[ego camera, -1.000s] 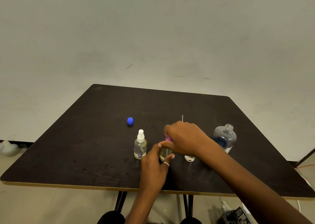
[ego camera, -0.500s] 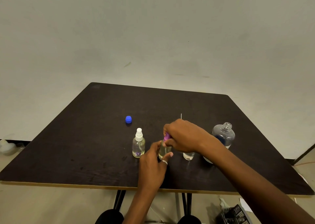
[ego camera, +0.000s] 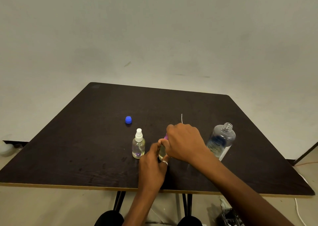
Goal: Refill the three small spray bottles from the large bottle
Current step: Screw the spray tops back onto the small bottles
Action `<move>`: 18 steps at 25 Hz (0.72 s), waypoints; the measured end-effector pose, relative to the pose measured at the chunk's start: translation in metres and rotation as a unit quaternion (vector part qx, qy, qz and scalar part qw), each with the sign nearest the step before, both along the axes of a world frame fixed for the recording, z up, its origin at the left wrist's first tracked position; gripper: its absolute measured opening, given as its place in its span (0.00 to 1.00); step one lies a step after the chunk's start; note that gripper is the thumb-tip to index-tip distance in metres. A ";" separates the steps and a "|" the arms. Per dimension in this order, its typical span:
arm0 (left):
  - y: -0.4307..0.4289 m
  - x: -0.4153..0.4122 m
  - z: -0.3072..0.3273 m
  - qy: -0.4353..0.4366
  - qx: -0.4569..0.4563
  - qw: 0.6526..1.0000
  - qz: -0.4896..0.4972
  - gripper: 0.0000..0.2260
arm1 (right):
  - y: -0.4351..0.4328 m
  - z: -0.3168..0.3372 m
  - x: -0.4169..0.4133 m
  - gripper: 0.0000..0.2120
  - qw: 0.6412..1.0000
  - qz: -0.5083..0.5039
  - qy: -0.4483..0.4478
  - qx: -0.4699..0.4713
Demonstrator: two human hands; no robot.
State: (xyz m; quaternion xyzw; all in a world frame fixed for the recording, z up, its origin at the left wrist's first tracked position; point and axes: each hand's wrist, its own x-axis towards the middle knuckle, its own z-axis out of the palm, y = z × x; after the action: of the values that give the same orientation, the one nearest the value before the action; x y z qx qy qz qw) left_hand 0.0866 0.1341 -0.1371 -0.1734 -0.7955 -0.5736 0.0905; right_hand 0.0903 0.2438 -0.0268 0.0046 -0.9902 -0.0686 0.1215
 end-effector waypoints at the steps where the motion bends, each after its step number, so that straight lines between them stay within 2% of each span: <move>1: 0.000 0.000 0.000 0.001 -0.004 1.000 0.002 0.16 | -0.002 -0.001 0.000 0.16 1.000 -0.010 0.005 -0.001; 8: -0.002 0.003 0.005 0.005 -0.001 1.000 -0.012 0.17 | -0.003 0.002 0.003 0.14 0.999 -0.021 -0.002 -0.046; 13: -0.002 0.004 0.006 0.019 -0.014 1.000 0.002 0.14 | 0.004 0.011 0.010 0.26 0.994 -0.027 -0.020 -0.105; 14: -0.002 0.004 0.006 0.005 -0.006 1.000 -0.004 0.17 | 0.006 0.016 0.012 0.28 0.994 -0.033 -0.006 -0.108; 18: -0.002 0.007 0.011 -0.076 -0.001 0.997 -0.024 0.37 | 0.024 0.042 0.017 0.32 0.989 -0.053 0.039 -0.134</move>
State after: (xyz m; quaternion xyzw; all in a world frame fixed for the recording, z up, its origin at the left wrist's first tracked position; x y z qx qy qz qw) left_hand 0.0931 0.1316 -0.1259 -0.1483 -0.7961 -0.5865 0.0165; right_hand 0.1071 0.2677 0.0152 -0.0668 -0.9838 0.0581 0.1556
